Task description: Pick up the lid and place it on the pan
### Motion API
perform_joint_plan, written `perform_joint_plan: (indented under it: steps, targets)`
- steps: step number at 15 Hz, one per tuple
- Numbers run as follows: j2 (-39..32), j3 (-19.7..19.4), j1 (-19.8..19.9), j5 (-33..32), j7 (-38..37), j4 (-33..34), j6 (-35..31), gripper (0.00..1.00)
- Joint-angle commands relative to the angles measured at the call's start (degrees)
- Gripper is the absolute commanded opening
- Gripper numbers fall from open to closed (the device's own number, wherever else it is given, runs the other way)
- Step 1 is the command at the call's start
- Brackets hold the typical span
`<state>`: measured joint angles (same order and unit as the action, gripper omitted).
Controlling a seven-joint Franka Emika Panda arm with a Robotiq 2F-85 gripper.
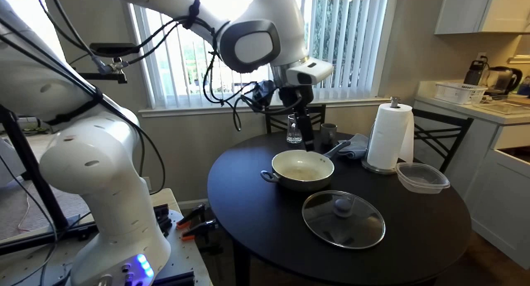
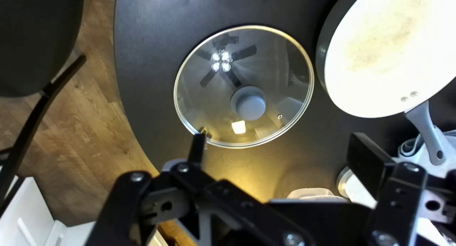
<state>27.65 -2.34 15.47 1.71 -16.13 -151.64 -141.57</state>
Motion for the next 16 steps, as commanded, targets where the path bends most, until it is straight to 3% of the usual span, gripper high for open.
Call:
perform_joint_plan:
  steps: [1, 4, 7, 11, 16]
  targets:
    - [-14.27, -6.40, -1.55, -1.25, 12.77, 7.47, -3.77, 1.00]
    - [-23.30, -9.72, -4.53, 2.61, 23.43, 12.53, -4.64, 1.00]
    - [-30.23, -8.66, -6.05, 4.78, 28.98, 17.93, -4.35, 1.00]
    - [-37.49, -6.92, -7.00, -0.80, 23.57, 24.36, -3.02, 1.00]
    - [-45.93, -8.76, -8.04, -7.22, 13.98, 29.52, -1.97, 1.00]
